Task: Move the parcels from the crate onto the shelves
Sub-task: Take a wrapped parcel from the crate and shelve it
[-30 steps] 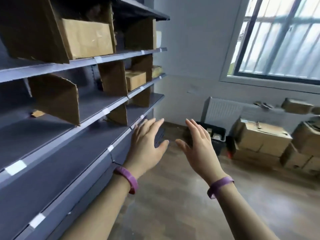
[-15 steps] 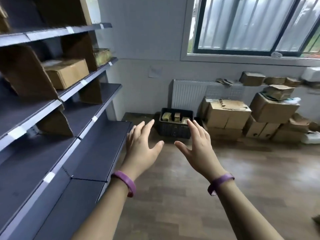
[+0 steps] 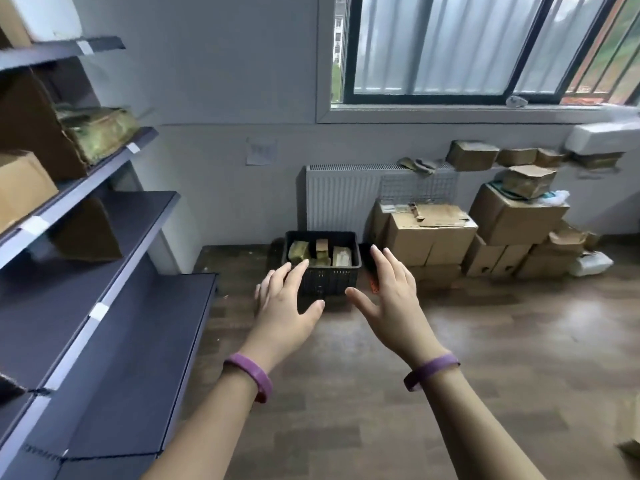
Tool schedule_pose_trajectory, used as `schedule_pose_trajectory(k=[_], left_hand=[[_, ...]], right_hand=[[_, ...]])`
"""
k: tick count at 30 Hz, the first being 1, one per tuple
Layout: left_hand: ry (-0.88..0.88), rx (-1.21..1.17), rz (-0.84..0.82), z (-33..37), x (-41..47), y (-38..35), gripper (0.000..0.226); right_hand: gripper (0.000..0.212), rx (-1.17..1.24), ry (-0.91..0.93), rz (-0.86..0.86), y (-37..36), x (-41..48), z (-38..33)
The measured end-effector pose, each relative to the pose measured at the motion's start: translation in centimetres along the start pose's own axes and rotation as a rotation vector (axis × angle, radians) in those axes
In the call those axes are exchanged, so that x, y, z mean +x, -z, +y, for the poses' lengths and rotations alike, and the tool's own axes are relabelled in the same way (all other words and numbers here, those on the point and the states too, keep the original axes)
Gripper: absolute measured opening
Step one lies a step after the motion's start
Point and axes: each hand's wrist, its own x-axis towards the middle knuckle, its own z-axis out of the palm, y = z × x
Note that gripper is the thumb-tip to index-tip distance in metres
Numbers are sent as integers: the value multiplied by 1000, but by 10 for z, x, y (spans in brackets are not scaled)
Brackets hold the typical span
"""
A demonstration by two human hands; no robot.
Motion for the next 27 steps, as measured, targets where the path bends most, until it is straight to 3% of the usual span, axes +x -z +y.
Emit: schedule_pose_trajectory(k=[17,27], left_hand=[[148,-23,84,-5,340,-89,61],[299,-72,100,-87,494,-103,61]], right_hand=[[80,42,-34,-263,-66,348,158],[77,-16,23,-401,-161,502,190]])
